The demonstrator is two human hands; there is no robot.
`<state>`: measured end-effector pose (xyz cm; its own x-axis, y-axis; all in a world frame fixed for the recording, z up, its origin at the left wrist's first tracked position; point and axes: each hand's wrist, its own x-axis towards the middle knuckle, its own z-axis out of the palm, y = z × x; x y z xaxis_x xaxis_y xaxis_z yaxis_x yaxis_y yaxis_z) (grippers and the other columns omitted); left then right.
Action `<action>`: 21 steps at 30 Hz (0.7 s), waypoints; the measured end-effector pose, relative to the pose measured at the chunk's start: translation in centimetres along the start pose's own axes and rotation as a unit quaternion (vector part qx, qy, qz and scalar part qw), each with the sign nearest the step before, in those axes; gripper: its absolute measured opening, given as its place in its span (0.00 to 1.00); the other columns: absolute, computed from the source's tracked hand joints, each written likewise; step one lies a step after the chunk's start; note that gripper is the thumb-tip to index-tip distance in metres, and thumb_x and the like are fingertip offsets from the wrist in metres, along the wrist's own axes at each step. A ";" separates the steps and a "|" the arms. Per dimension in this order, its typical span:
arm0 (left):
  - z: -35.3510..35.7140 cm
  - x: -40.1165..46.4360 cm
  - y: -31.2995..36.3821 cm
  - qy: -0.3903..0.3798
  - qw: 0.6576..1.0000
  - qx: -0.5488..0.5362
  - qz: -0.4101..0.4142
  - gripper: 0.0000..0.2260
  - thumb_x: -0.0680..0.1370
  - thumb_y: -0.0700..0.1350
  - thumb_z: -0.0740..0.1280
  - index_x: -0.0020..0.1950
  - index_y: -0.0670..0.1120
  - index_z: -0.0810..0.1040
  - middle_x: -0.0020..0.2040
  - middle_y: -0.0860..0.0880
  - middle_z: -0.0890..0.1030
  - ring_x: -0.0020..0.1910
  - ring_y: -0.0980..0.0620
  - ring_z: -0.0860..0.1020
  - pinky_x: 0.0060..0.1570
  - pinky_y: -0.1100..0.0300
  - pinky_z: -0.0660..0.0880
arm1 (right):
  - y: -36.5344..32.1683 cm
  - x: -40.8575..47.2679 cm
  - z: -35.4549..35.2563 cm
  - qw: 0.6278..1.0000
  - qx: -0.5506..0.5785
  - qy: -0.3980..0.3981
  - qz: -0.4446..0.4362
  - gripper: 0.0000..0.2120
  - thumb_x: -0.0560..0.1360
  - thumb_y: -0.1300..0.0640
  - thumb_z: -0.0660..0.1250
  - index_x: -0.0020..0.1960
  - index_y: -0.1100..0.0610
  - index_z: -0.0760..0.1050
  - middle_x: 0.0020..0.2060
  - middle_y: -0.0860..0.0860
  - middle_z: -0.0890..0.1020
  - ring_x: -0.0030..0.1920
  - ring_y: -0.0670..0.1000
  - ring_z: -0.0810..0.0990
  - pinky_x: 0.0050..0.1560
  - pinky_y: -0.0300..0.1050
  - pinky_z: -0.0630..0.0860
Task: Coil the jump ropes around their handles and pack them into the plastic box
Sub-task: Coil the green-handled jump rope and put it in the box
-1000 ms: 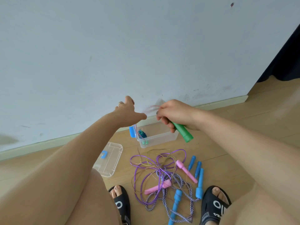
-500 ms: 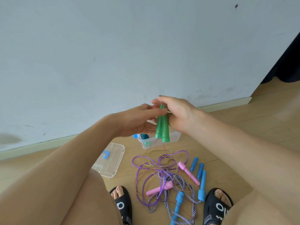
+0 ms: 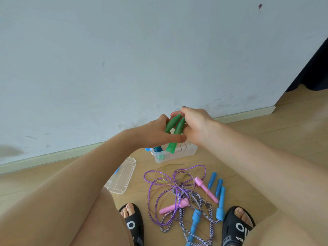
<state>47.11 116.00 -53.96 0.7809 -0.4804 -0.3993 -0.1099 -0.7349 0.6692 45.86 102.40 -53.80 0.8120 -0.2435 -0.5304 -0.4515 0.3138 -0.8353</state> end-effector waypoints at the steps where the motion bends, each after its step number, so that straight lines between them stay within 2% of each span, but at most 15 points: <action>1: 0.1 0.0 0.1 0.002 1.000 0.019 -0.003 0.27 0.70 0.61 0.73 0.59 0.48 0.66 0.51 0.48 0.78 0.46 0.51 0.78 0.45 0.54 0.75 | 0.1 0.0 0.1 1.000 0.001 0.007 0.001 0.15 0.81 0.61 0.55 0.44 0.63 0.79 0.45 0.59 0.81 0.42 0.55 0.81 0.44 0.48 0.79; 3: 0.5 0.1 0.4 -0.003 0.999 0.038 0.001 0.26 0.73 0.57 0.71 0.60 0.46 0.63 0.50 0.47 0.78 0.45 0.49 0.80 0.41 0.55 0.75 | 0.1 0.0 0.2 1.000 0.006 0.016 0.002 0.16 0.81 0.61 0.55 0.43 0.63 0.79 0.42 0.59 0.81 0.41 0.55 0.81 0.48 0.49 0.80; 5: 0.9 0.3 0.8 -0.001 0.997 0.073 0.014 0.21 0.76 0.52 0.69 0.58 0.43 0.62 0.44 0.48 0.74 0.39 0.51 0.76 0.35 0.58 0.71 | 0.1 0.1 0.2 1.000 0.000 0.015 0.004 0.16 0.81 0.61 0.55 0.42 0.63 0.79 0.42 0.58 0.81 0.40 0.56 0.80 0.53 0.51 0.79; 7: 1.1 0.4 1.3 0.014 0.996 0.087 0.018 0.17 0.78 0.48 0.66 0.59 0.42 0.63 0.41 0.50 0.71 0.36 0.54 0.71 0.33 0.60 0.66 | 0.1 0.0 0.2 1.000 -0.001 0.005 0.007 0.16 0.80 0.63 0.55 0.42 0.63 0.80 0.41 0.58 0.81 0.39 0.56 0.79 0.51 0.50 0.80; 9: 1.2 0.7 1.5 0.022 0.996 0.080 0.016 0.15 0.78 0.47 0.65 0.60 0.44 0.64 0.42 0.50 0.72 0.38 0.55 0.72 0.34 0.59 0.67 | -0.1 -0.1 0.0 1.000 0.004 -0.008 0.003 0.15 0.79 0.64 0.55 0.43 0.64 0.79 0.40 0.58 0.81 0.38 0.55 0.80 0.47 0.48 0.80; 12: 0.5 0.5 1.6 0.044 0.997 0.056 0.011 0.09 0.76 0.48 0.65 0.49 0.46 0.68 0.42 0.50 0.73 0.36 0.53 0.74 0.34 0.59 0.68 | -0.5 0.3 -0.9 1.000 0.000 -0.003 -0.011 0.13 0.79 0.65 0.55 0.42 0.63 0.77 0.41 0.57 0.82 0.42 0.56 0.81 0.47 0.44 0.80; 14: -0.2 0.4 1.6 0.050 0.998 0.028 0.015 0.08 0.74 0.47 0.66 0.44 0.45 0.69 0.39 0.49 0.74 0.32 0.48 0.76 0.34 0.58 0.73 | -0.7 0.7 -1.8 0.998 -0.053 0.015 -0.021 0.11 0.78 0.62 0.57 0.41 0.62 0.75 0.39 0.57 0.79 0.40 0.55 0.76 0.45 0.44 0.76; 16: -0.8 0.3 1.2 0.045 0.999 0.009 0.021 0.08 0.71 0.47 0.66 0.43 0.45 0.70 0.36 0.48 0.74 0.32 0.46 0.75 0.35 0.55 0.74 | -0.8 1.3 -2.5 0.982 -0.161 0.065 -0.069 0.07 0.75 0.57 0.59 0.41 0.59 0.70 0.37 0.56 0.73 0.35 0.53 0.71 0.42 0.46 0.72; 18: -1.3 0.1 0.6 0.025 0.999 -0.010 0.018 0.09 0.67 0.48 0.65 0.41 0.45 0.69 0.34 0.47 0.72 0.31 0.46 0.72 0.33 0.56 0.72 | -1.0 1.7 -3.0 0.936 -0.272 0.121 -0.190 0.09 0.75 0.53 0.62 0.41 0.57 0.67 0.37 0.52 0.72 0.34 0.51 0.70 0.38 0.43 0.68; 19: -1.4 0.1 0.4 0.010 0.999 -0.027 0.017 0.09 0.66 0.47 0.65 0.40 0.45 0.69 0.33 0.47 0.71 0.31 0.46 0.70 0.32 0.57 0.71 | -1.3 1.6 -3.0 0.908 -0.301 0.119 -0.265 0.09 0.75 0.51 0.63 0.44 0.56 0.69 0.41 0.50 0.74 0.38 0.50 0.73 0.39 0.44 0.69; 21: -1.6 -0.1 -0.1 -0.017 0.998 -0.060 0.020 0.08 0.65 0.45 0.64 0.39 0.45 0.67 0.32 0.48 0.68 0.30 0.48 0.67 0.29 0.59 0.67 | -1.5 1.1 -3.0 0.880 -0.343 0.012 -0.329 0.10 0.79 0.47 0.62 0.51 0.54 0.75 0.49 0.47 0.80 0.49 0.48 0.78 0.50 0.44 0.72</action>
<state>48.04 116.83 -52.99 0.7559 -0.5255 -0.3903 -0.0642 -0.6529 0.7548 46.35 98.94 -53.60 0.9768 -0.1869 0.1048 -0.0099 -0.5279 -0.8493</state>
